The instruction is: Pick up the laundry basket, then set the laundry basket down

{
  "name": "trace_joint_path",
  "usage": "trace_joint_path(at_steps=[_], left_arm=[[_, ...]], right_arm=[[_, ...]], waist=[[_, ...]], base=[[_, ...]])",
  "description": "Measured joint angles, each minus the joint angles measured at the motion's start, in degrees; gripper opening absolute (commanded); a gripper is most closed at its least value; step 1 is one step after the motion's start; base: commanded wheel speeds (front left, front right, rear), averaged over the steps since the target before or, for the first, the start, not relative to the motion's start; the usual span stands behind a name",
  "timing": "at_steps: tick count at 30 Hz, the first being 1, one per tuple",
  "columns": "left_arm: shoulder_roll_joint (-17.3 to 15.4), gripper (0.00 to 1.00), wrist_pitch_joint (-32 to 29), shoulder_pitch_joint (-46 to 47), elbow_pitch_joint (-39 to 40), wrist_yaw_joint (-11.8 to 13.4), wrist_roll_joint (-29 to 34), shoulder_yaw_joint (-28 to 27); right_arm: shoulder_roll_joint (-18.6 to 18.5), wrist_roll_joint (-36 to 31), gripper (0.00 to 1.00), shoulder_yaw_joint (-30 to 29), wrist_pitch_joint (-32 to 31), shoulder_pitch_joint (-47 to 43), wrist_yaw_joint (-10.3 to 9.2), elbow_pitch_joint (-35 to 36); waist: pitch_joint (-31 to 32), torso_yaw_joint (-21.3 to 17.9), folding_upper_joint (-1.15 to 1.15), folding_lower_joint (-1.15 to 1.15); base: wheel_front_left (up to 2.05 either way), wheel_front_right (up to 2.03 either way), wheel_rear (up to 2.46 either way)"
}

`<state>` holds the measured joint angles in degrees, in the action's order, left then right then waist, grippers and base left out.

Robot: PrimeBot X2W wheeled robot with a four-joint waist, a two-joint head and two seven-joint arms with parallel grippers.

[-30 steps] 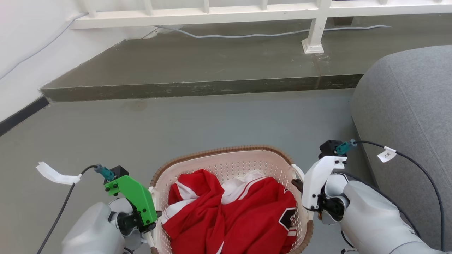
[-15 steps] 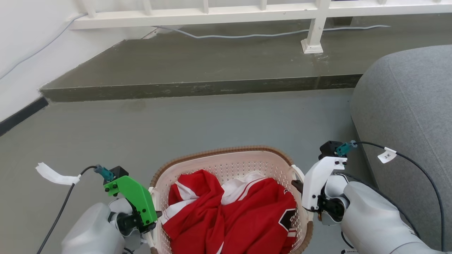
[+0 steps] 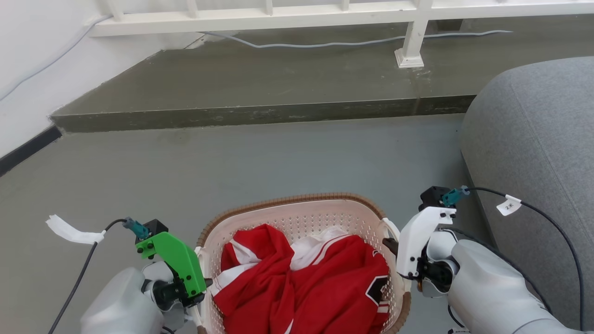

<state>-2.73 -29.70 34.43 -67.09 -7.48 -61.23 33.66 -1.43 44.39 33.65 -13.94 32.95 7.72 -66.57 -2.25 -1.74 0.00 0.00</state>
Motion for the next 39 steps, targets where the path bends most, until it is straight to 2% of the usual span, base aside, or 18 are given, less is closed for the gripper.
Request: trace_joint_path(at_steps=[18, 35, 39], left_arm=[[-0.4, 0.00, 1.9, 0.5, 1.0, 0.0, 0.0, 0.5], [-1.0, 0.00, 10.9, 5.5, 4.0, 0.0, 3.3, 2.4], [-1.1, 0.00, 14.7, 6.9, 4.6, 0.0, 4.9, 2.5]], right_arm=[[-0.1, 1.0, 0.00, 0.4, 1.4, 0.5, 0.00, 0.6], [-0.7, 0.0, 0.00, 0.5, 8.1, 5.5, 0.01, 1.5], [-0.9, -0.9, 0.00, 0.6, 10.9, 7.2, -0.01, 1.7]], waist=[[-2.8, -0.2, 0.00, 0.00], [-14.0, -0.7, 0.00, 0.00], [-17.9, -0.9, 0.00, 0.01]], base=[[0.00, 0.00, 0.00], [0.00, 0.00, 0.00], [0.00, 0.00, 0.00]])
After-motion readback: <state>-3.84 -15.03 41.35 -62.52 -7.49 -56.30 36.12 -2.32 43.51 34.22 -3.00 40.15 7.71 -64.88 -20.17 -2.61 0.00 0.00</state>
